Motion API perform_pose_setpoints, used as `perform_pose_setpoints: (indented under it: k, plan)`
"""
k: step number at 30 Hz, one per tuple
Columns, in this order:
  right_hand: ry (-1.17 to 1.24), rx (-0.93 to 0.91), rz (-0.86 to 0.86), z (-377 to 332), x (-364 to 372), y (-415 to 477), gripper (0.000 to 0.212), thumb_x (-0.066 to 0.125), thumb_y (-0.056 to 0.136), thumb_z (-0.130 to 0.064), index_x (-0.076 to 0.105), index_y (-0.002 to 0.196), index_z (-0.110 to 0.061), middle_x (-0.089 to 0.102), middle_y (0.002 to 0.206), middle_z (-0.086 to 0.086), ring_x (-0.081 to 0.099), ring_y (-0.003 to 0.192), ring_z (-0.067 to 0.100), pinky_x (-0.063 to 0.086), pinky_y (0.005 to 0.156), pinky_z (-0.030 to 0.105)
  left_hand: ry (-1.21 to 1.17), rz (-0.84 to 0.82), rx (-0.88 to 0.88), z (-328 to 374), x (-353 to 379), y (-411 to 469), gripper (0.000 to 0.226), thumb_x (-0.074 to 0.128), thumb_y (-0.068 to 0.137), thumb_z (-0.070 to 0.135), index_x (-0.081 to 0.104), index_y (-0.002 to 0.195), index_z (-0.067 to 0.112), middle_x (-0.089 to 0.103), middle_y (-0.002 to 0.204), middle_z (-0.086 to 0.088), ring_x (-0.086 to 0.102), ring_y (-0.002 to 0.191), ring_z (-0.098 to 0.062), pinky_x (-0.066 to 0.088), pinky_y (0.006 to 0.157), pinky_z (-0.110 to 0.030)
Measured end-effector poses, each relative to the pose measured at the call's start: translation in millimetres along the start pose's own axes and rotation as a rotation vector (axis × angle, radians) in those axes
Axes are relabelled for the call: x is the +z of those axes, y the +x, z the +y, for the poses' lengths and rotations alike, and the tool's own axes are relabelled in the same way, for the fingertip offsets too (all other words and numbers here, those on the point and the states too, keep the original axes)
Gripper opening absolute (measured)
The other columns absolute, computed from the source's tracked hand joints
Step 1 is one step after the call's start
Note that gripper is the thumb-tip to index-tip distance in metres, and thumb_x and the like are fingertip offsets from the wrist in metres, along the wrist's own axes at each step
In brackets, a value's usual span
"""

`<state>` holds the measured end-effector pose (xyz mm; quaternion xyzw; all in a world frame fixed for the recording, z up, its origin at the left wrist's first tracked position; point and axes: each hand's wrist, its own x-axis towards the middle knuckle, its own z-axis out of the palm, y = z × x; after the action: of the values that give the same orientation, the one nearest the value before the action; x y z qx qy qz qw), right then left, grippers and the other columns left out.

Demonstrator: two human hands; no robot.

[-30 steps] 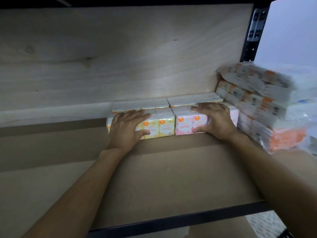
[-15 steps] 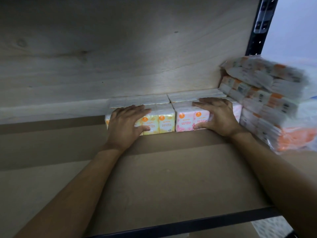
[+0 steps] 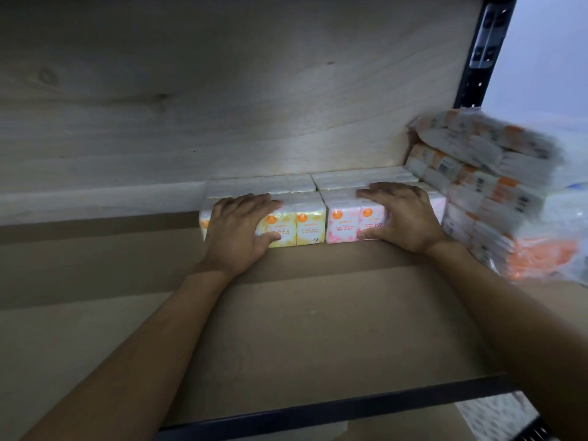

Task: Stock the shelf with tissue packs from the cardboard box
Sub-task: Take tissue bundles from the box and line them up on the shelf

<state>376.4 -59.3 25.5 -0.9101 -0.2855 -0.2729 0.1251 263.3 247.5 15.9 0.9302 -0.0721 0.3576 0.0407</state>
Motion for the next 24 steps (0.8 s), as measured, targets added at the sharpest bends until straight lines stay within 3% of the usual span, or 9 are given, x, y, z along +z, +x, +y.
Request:
perform_pose_setpoints:
  k: [4,7,10,16,24]
  plan:
    - [-0.006,-0.006,-0.053,-2,-5,2,0.092,0.059,0.05,-0.078,0.045,0.133,-0.041,0.049,0.142,-0.003,0.041,0.132,0.018,0.027,0.11,0.046,-0.003,-0.091,-0.023,5,-6,2,0.059,0.065,0.081,0.047,0.05,0.135,0.032,0.049,0.144,0.005,0.04,0.135,-0.019,0.012,0.115,-0.044]
    - [-0.014,0.014,-0.111,-5,-9,0,0.089,0.071,0.059,-0.068,0.04,0.137,-0.038,0.041,0.147,-0.001,0.033,0.137,0.02,0.018,0.113,0.048,-0.003,-0.14,-0.061,12,-12,5,0.06,0.067,0.082,0.044,0.047,0.137,0.032,0.044,0.148,0.004,0.032,0.141,-0.019,0.003,0.118,-0.045]
    - [0.009,0.04,-0.13,-12,-17,-5,0.084,0.07,0.068,-0.062,0.039,0.14,-0.034,0.037,0.15,-0.001,0.027,0.14,0.019,0.012,0.114,0.048,0.002,-0.184,-0.094,17,-19,6,0.06,0.062,0.086,0.046,0.043,0.141,0.032,0.037,0.152,0.005,0.022,0.145,-0.018,-0.001,0.119,-0.045]
    - [0.098,0.108,-0.108,-33,-37,-27,0.07,0.047,0.081,-0.066,0.04,0.14,-0.028,0.04,0.149,0.001,0.03,0.14,0.021,0.02,0.115,0.046,-0.069,-0.286,-0.187,39,-46,-3,0.053,0.045,0.095,0.048,0.033,0.145,0.034,0.024,0.158,0.007,0.009,0.148,-0.015,-0.002,0.12,-0.042]
    - [0.104,0.168,-0.077,-87,-77,-97,0.05,0.046,0.092,-0.053,0.05,0.133,-0.025,0.049,0.142,0.0,0.039,0.133,0.019,0.032,0.109,0.042,-0.263,-0.309,-0.269,99,-93,-51,0.05,0.038,0.098,0.048,0.036,0.146,0.033,0.026,0.158,0.003,0.013,0.147,-0.017,0.007,0.119,-0.045]
